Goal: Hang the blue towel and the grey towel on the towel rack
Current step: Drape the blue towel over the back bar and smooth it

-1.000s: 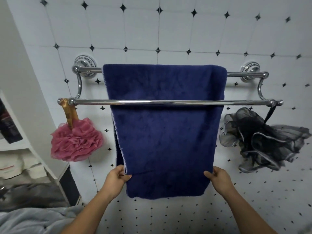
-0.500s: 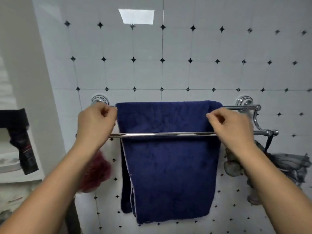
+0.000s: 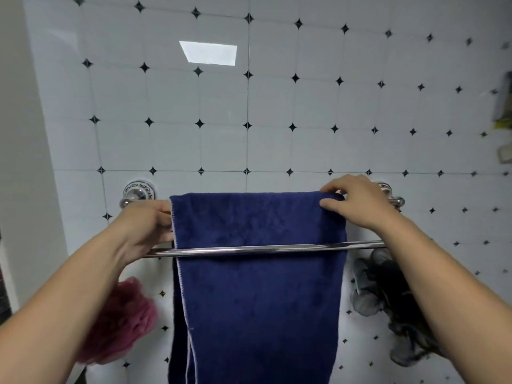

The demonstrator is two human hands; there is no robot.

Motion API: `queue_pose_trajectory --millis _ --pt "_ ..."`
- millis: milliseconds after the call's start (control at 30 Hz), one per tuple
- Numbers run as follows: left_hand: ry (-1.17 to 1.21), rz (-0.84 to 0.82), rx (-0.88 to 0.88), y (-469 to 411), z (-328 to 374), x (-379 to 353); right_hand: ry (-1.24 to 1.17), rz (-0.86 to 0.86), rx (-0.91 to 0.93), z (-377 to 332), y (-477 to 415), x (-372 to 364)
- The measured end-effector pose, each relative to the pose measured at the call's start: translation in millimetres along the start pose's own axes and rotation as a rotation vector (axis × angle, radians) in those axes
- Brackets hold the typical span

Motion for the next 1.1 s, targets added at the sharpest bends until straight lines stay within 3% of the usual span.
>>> queue_pose_trajectory --millis 100,233,333,600,700,800,933,1100 --pt "0.002 -0.005 0.001 -4 2 -4 0.083 -0.089 0.039 -14 -13 6" --pt "0.192 0.024 -0.028 -3 9 -1 0.079 -0.106 -0.054 -13 -24 16" --pt "0.206 -0.016 -0.057 -3 22 3 -0.038 -0.091 -0.126 0 -28 25" --pt "0.078 0.205 -0.043 -10 31 3 -0.294 -0.051 -0.132 34 -27 30" --pt "-0.042 0.303 -0.039 -12 34 2 -0.44 -0.032 -0.07 28 -25 27" --pt "-0.276 0.387 -0.058 -13 39 3 -0.507 0.091 -0.174 45 -11 30" --pt "-0.507 0.438 -0.046 -14 49 3 -0.456 -0.077 -0.294 49 7 -4" --pt "-0.667 0.407 -0.057 -23 55 -4 -0.862 0.082 -0.291 41 5 -23"
Point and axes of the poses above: each hand's wrist, its own y-axis away from the middle knuckle, its own x-axis out of the back of the hand, z = x × y, the point moved 5 cm from there along -y, towards the middle knuckle, and after that the axes turned 15 degrees about -z, right-handed, at the moved point
